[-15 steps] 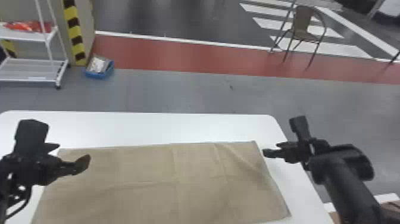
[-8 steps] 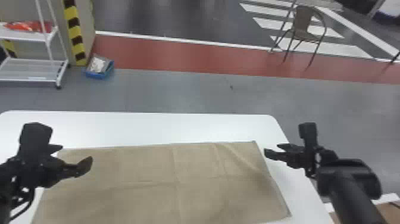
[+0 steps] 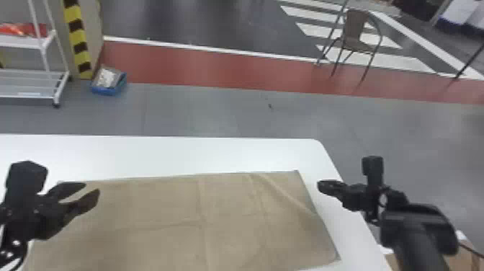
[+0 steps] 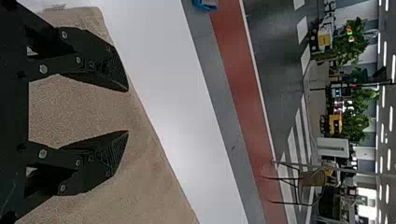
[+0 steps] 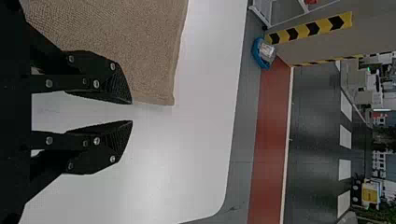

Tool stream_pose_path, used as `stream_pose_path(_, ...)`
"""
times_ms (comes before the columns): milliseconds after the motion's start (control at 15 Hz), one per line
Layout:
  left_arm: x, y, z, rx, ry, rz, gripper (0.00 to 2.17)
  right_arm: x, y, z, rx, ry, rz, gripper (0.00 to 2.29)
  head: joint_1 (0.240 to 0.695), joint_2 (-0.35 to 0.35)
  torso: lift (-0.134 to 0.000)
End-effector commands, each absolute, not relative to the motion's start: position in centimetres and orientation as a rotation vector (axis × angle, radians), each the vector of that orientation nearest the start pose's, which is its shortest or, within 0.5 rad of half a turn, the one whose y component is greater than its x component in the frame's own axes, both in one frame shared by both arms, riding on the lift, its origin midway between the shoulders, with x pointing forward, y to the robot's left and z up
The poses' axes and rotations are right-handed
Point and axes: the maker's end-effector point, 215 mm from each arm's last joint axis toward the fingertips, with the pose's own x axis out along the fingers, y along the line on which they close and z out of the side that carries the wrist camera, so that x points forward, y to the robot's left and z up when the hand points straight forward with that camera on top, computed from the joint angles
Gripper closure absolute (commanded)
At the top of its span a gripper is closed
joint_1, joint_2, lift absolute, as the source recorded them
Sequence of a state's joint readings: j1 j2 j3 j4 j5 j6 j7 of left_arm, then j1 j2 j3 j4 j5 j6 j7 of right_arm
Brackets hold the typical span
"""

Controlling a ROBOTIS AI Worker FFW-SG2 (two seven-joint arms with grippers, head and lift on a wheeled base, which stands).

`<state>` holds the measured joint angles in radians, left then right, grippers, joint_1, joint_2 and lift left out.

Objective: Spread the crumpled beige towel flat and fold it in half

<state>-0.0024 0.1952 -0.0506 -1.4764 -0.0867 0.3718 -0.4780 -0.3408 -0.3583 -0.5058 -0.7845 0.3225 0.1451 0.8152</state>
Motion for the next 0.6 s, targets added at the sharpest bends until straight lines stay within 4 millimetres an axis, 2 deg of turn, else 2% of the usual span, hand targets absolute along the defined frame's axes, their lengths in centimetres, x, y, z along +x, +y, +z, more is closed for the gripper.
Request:
stream_pose_path(0,52.5,21.0,-52.2,0.177,0.537,-0.463,1.89,53.1,-49.9,-53.3,-0.047,0.646,0.220,1.35,0.695,-0.298,0.000)
stream_pose_path(67,52.2,21.0,-52.7,0.176,0.540,-0.464,1.89,53.2,-49.2,-53.4,-0.045,0.643,0.228,1.43,0.695,-0.297,0.000)
stream_pose_path(333,51.5,20.5,-54.3,0.194,0.553,-0.481,1.89,53.1,-48.2,-54.2,-0.056,0.677,0.245,1.43,0.695,-0.286,0.000)
stream_pose_path(533,51.2,20.5,-55.3,0.225,0.571,-0.483,1.89,52.2,-47.6,-55.4,-0.063,0.713,0.258,1.43,0.695,-0.283,0.000)
